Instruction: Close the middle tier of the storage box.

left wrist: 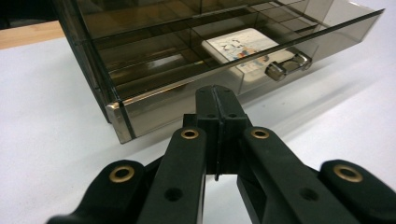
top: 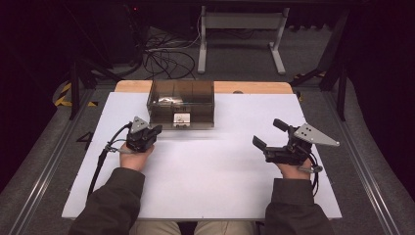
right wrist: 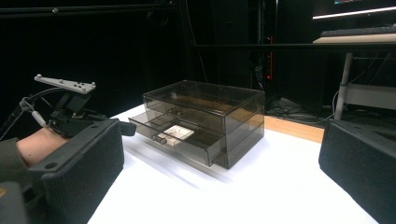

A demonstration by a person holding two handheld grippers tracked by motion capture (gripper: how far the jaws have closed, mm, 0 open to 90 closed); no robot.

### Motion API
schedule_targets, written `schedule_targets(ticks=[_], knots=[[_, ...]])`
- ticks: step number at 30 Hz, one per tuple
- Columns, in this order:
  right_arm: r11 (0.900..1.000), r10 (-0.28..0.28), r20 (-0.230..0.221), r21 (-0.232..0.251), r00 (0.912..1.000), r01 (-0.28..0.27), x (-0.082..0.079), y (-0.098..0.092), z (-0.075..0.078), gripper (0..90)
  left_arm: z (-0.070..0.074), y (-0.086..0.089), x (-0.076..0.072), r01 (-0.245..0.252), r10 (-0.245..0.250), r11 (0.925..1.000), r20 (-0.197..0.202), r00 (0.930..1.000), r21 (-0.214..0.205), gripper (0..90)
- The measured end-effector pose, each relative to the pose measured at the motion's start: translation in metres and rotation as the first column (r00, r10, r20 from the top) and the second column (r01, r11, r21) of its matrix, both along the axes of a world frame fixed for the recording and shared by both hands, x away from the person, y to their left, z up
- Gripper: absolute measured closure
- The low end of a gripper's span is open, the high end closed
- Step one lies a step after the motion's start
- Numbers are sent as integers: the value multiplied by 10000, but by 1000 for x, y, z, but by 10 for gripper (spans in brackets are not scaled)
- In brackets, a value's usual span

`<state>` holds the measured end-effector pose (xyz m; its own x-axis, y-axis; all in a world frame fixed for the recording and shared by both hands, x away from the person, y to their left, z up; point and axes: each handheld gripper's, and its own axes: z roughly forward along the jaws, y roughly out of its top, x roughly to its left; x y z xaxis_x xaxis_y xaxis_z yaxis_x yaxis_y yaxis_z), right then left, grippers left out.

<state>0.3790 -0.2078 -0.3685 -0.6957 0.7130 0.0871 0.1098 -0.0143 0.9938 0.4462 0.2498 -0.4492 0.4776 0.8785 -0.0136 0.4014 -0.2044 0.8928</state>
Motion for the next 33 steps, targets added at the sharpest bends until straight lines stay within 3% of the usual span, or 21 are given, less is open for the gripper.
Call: schedule_targets(ticks=[10, 17, 33], knots=[[10000, -15, -9, -26, 10000, 15, 0, 0, 0, 7, -1, 1, 4, -158, 158, 9998, -8, 9999, -134, 900], [10000, -23, -17, -35, 10000, 23, 1, 0, 0, 7, 1, -3, 8, -98, 98, 9999, -14, 10000, 97, 900], [10000, -13, -18, -63, 10000, 13, 1, 0, -1, 7, 4, -10, 17, -49, 48, 9999, 63, 10000, 158, 900]])
